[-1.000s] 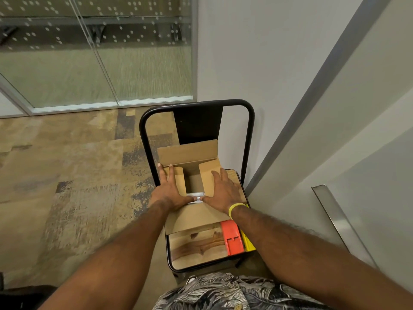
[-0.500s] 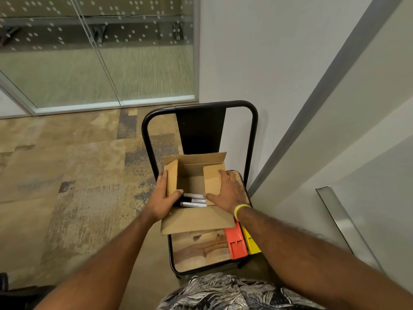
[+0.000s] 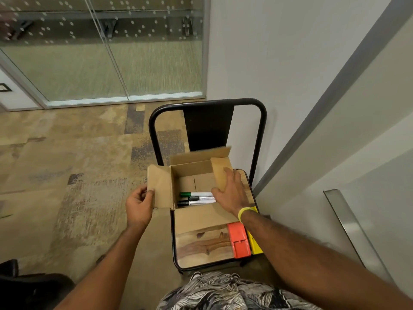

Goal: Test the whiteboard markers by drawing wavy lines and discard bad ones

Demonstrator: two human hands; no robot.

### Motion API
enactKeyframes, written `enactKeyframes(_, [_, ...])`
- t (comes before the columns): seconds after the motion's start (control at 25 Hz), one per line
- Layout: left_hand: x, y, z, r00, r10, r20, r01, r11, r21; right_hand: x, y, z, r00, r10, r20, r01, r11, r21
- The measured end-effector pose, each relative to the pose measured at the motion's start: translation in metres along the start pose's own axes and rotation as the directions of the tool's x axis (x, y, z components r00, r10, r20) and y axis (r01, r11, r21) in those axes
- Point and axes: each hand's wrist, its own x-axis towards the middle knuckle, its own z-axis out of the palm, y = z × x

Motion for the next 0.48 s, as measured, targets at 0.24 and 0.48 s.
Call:
enactKeyframes(0.24, [-0.003,-0.019,-0.002,0.989,0.109,-0.103,-0.076,0.957,0.281,-0.007,0.016,-0.034,0.963,0.029,-0.269,0.068,0.937,0.343])
enactKeyframes(0.48, [-0.005,-0.013,0.007,0.893,0.402,0.202,-0.405,0.521,0.752,0.001,0.045,-0.055,0.919,-0.139,-0.368,0.036,0.961,-0.275])
